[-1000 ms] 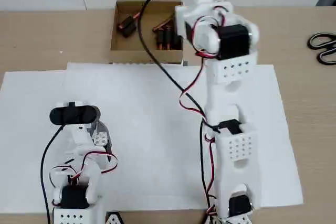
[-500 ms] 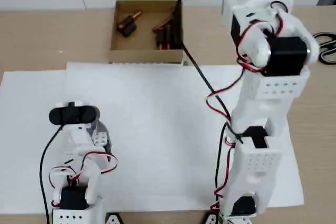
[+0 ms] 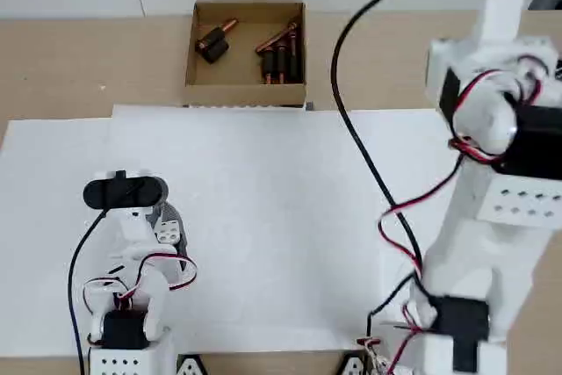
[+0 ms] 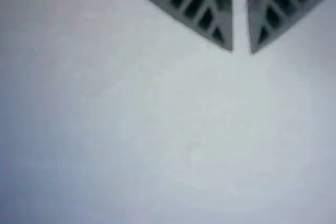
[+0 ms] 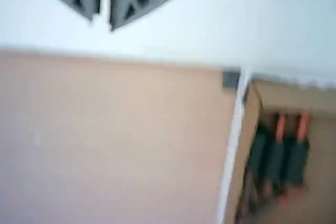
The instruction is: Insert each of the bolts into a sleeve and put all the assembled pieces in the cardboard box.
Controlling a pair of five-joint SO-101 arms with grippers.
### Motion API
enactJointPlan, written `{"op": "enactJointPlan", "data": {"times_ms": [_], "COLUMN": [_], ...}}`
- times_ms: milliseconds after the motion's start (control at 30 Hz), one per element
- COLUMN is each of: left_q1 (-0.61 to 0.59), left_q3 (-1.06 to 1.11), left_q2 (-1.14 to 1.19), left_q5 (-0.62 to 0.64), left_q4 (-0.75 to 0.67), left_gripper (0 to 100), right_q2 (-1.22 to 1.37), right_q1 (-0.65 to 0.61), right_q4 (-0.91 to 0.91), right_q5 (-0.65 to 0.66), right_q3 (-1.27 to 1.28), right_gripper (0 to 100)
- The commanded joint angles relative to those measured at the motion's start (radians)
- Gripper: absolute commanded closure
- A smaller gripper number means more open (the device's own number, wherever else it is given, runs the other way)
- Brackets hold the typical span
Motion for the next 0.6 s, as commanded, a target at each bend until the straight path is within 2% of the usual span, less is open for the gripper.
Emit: {"op": "enactJointPlan", "data": {"times_ms": [0, 167, 467, 567], "left_q1": [-0.006, -0.006, -0.006, -0.006], "left_q3": [-0.005, -0.005, -0.005, -0.005], "left_q2": [-0.011, -0.011, -0.011, -0.011], "left_q5": [-0.003, -0.003, -0.003, -0.003], "left_q4": [-0.021, -0.021, -0.021, -0.021], "left_gripper": [99, 99, 99, 99], "right_q2": [-0.176, -0.392, -0.846, -0.974], "right_q1": [0.018, 0.018, 0.012, 0.012], "right_q4": [-0.016, -0.091, -0.426, -0.487], "right_q5": [0.002, 0.0, 0.005, 0.009], "right_q3": [0.298, 0.675, 1.387, 1.571], "right_gripper": [99.5, 99.5, 99.5, 99.5]}}
